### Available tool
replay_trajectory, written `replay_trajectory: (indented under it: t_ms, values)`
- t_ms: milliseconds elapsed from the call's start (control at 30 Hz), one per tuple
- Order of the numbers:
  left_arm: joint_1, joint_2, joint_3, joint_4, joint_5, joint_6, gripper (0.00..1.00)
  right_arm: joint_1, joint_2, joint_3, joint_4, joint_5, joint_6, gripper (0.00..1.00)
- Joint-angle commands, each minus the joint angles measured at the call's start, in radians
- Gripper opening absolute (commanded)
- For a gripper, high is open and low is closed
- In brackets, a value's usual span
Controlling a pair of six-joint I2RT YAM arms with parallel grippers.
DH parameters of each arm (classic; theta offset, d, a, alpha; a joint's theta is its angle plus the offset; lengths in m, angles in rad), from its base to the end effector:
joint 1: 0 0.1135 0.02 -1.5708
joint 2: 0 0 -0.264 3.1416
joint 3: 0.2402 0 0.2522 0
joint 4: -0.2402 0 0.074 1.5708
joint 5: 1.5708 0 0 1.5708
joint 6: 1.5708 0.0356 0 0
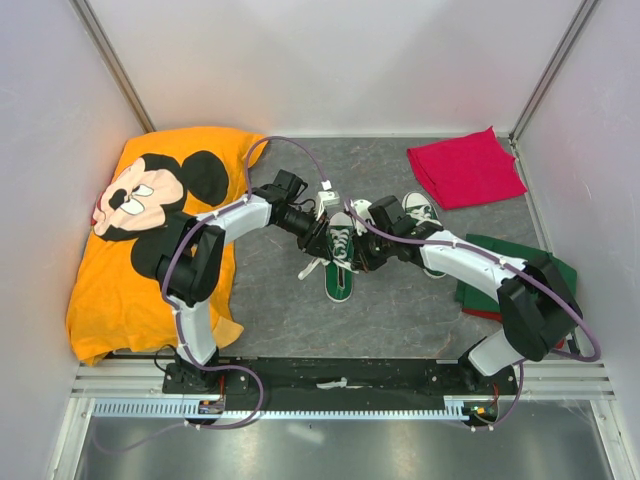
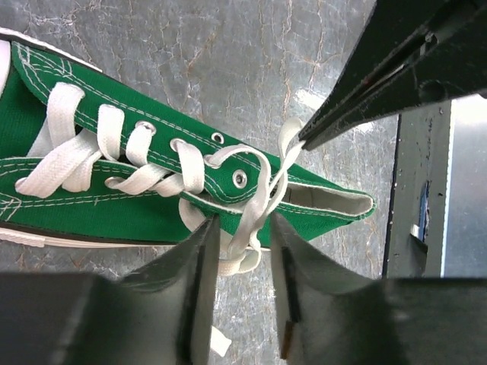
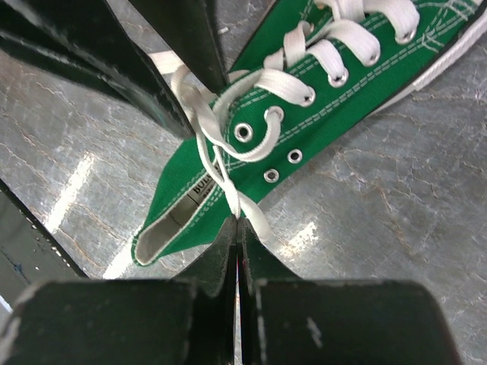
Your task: Tie the shoes
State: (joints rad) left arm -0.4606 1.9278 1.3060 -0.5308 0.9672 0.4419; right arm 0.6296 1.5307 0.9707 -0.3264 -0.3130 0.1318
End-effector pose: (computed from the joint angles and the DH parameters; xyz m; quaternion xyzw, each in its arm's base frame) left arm 0.3315 -0.1972 0.1808 0.4645 0.7373 -0.4565 0.1795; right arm 0.2498 0.1955 0.2144 -0.2799 0.8890 0.2595 0.2532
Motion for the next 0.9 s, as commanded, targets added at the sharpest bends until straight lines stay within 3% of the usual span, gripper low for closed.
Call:
replay_trajectory:
  t_ms: [0,67,167,400,867]
  values:
    - [-0.006,-0.001,0.012,0.000,0.002,0.043,0.23,-0.008,-0.044,-0.010,-0.003,0.000,-0.009,0.00]
    - [-0.004,-0.015,0.016,0.000,0.033,0.038,0.08,-0.010,-0.041,-0.007,0.000,-0.006,-0.006,0.00]
    - [-0.004,-0.035,0.022,0.009,0.091,0.002,0.03,-0.008,-0.034,0.003,0.007,-0.009,0.002,0.00]
    - [-0.004,-0.073,0.009,0.072,0.142,-0.130,0.03,-0.010,-0.024,0.025,0.039,0.008,0.031,0.00]
    - [-0.001,-0.092,-0.027,0.106,0.150,-0.183,0.04,-0.048,-0.003,-0.055,0.297,-0.052,0.201,0.00]
